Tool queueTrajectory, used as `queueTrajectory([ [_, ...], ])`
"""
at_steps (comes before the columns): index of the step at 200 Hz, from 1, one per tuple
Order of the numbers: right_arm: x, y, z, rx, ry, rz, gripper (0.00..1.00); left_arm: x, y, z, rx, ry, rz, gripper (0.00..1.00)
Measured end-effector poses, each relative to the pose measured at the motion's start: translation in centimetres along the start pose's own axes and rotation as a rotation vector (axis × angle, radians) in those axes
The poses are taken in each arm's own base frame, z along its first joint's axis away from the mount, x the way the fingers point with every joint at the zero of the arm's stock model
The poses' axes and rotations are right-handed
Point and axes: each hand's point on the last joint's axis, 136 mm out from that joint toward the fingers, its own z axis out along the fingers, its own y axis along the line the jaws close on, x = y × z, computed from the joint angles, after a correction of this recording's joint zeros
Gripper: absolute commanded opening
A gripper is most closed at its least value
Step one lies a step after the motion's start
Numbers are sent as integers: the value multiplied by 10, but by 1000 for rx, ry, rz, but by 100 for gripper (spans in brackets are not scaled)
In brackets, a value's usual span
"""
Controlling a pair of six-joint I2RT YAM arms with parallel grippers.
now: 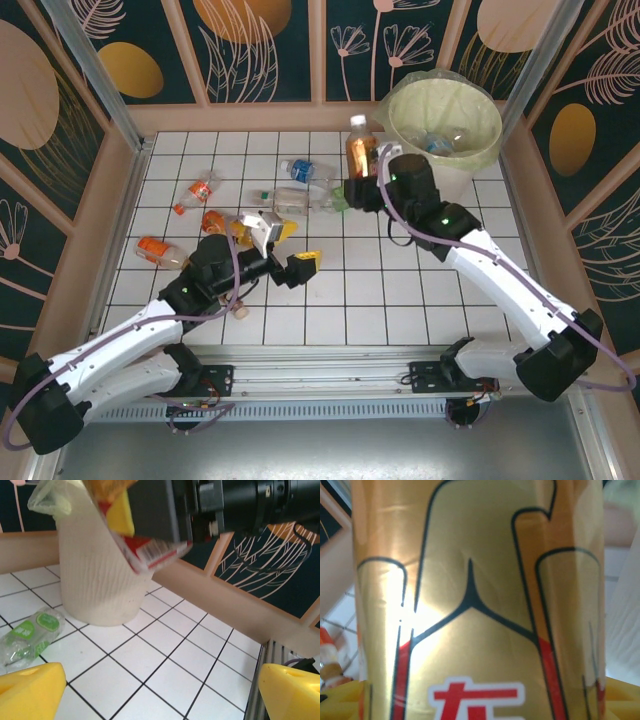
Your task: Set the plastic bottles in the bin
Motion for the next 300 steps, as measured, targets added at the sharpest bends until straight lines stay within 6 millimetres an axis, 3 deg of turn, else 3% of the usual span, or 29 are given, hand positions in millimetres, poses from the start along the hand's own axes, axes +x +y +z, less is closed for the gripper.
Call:
queueTrajectory([
  [32,-49,-16,-13,21,-114,4,59,0,-1,-4,13,-51,-1,99],
  [60,-85,-47,-13,74,-186,29,59,-6,-2,-10,17,-94,4,99],
  [95,-115,-106,0,165,-210,72,60,-14,-6,-15,27,-126,13,99],
  [127,-127,-163,15,246,-183,141,60,-13,-6,-15,27,-123,13,99],
  [154,-120,-201,32,303,-113,212,61,-12,-6,-15,25,-117,14,99],
  [171,-103,-215,48,316,-44,244,61,-12,-6,-15,25,-117,15,99],
  [201,-64,-223,69,310,89,297,62,-12,-6,-15,24,-114,21,99],
  [230,-40,-230,84,283,180,346,63,-11,-5,-15,20,-105,24,99],
  [266,-23,-239,88,233,239,419,65,-15,-5,-15,5,-87,28,99],
  [300,-22,-241,88,191,246,457,69,-37,-4,-24,-44,-114,10,99],
])
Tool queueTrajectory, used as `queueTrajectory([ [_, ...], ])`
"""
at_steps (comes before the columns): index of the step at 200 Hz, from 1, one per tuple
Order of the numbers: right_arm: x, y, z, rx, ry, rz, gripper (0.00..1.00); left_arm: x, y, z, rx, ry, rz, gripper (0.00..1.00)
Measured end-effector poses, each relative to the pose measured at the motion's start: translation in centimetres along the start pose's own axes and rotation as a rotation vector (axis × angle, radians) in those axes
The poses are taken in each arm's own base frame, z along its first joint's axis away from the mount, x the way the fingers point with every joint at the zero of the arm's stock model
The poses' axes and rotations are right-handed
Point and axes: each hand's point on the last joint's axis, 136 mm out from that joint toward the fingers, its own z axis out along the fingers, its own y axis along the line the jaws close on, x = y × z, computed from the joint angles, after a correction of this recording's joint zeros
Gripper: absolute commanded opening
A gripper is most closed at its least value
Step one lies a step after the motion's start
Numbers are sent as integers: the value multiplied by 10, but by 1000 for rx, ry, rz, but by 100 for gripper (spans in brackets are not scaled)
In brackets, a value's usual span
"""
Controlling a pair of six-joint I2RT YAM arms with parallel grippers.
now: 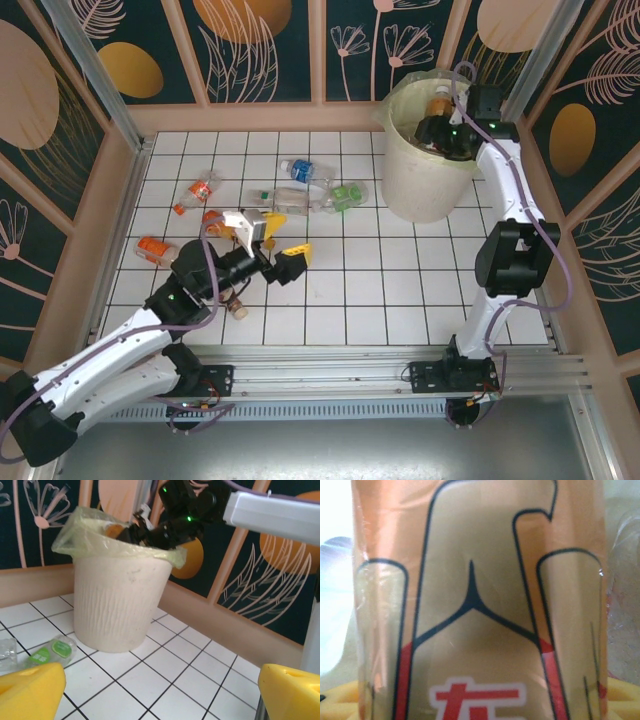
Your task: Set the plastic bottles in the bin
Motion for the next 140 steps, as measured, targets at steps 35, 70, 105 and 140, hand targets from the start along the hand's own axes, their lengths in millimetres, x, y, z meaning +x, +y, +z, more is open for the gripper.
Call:
queueTrajectory([
  [35,2,1,0,-8,17,9,74,-3,14,-5,-91,-3,-57,99],
  [70,-3,3,-2,-2,26,10,82,11,35,-15,-191,-24,-130,98],
  [105,-6,4,-7,10,25,13,91,23,51,-26,-267,-54,-182,99],
  [140,-7,1,-8,30,21,14,96,19,53,-27,-284,-62,-182,99],
])
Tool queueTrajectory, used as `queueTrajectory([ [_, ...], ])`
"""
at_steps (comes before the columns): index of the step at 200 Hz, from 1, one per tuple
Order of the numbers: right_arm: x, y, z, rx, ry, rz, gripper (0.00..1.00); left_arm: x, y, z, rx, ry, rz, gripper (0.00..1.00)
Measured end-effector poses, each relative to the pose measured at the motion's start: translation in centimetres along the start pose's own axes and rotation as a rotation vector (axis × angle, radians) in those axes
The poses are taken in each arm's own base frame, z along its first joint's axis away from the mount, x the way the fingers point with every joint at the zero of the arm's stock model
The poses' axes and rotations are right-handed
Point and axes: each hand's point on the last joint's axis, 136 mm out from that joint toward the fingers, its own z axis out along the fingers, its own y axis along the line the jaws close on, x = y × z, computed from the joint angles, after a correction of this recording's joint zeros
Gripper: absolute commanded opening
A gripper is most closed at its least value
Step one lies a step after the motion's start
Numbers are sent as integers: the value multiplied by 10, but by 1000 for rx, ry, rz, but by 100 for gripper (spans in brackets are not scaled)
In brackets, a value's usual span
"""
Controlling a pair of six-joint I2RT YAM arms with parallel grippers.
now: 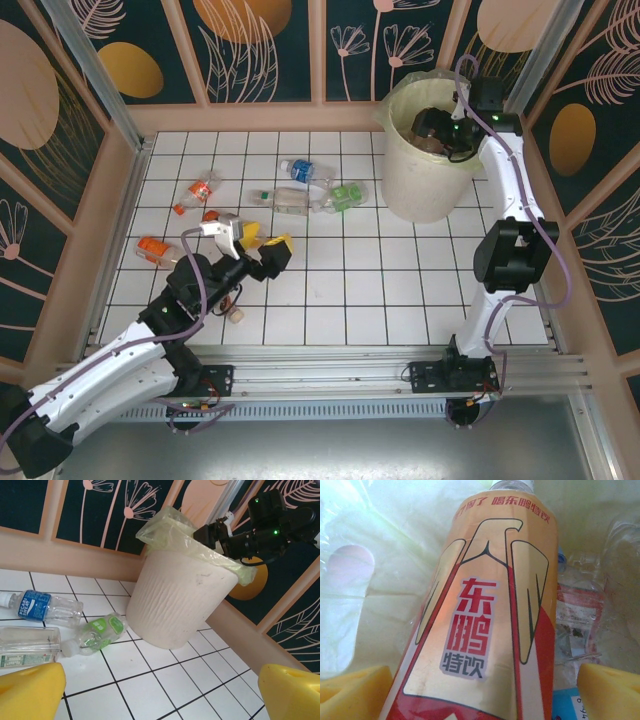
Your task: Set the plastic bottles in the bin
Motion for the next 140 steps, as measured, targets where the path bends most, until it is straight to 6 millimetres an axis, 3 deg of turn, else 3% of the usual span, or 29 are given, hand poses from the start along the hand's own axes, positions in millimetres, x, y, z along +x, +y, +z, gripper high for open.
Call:
queueTrajectory([
  [48,-8,7,-20,2,-47,-15,99,-16,-12,1,18,6,39,99],
  [93,-16,22,-53,-20,-110,-38,99,-34,-45,14,94,108,152,99],
  [140,-12,22,-60,-22,-129,-48,99,-9,-49,9,164,203,295,99],
])
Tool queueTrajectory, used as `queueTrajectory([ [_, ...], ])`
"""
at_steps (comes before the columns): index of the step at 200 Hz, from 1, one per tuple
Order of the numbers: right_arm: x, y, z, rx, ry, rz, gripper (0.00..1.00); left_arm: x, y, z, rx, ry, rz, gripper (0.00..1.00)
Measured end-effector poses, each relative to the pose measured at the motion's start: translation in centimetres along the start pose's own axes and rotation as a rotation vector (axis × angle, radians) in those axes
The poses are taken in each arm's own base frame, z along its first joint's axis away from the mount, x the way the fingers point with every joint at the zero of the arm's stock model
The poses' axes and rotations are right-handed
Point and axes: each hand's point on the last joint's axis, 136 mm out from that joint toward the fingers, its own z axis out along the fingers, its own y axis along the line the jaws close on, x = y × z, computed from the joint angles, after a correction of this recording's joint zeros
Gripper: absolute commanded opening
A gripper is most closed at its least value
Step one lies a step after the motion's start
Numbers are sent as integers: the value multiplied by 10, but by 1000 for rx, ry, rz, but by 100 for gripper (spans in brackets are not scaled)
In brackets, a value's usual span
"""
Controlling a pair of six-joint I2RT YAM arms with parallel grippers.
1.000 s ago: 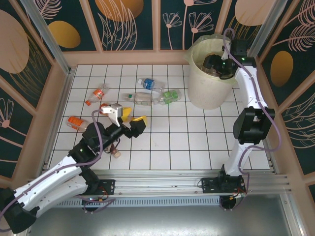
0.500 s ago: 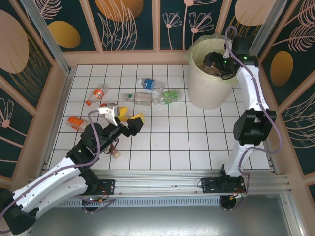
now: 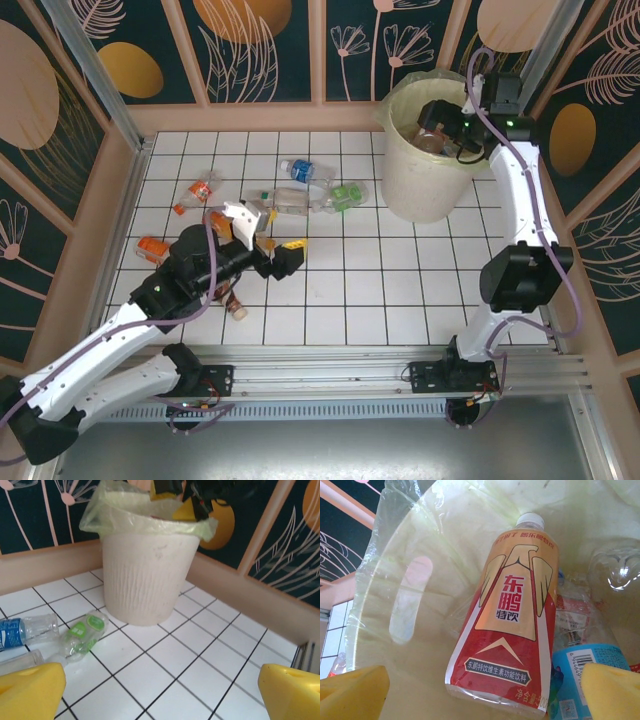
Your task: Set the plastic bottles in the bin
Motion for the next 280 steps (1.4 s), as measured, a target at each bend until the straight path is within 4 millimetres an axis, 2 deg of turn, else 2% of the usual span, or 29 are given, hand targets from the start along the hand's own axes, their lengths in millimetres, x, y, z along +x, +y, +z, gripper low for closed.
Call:
queueTrajectory([
  [42,-4,4,-19,18,-137,-68,99,28,3,-11,3,19,53,99],
  [56,-5,12,-29,19,-189,-107,99,33,3,-13,7,16,59,99],
  [75,-5,33,-41,5,-263,-186,98,35,3,-14,12,13,64,99],
  [102,15,77,-55,-47,-324,-302,98,39,3,-16,15,7,67,99],
  [124,39,110,-64,-113,-336,-365,96,45,7,-16,-3,19,65,99],
  [157,79,146,-61,-201,-284,-416,96,45,13,-16,-42,19,57,99],
  [185,116,172,-44,-285,-185,-472,95,45,17,-16,-60,18,53,99],
  [207,151,181,-14,-304,-69,-528,95,46,20,-17,-79,21,40,99],
  [220,171,178,9,-290,5,-546,95,45,23,-18,-95,15,38,99],
  [242,195,164,42,-241,101,-576,95,44,27,-22,-123,-1,36,99],
  [280,210,148,91,-149,179,-669,97,43,33,-30,-160,-37,37,99],
])
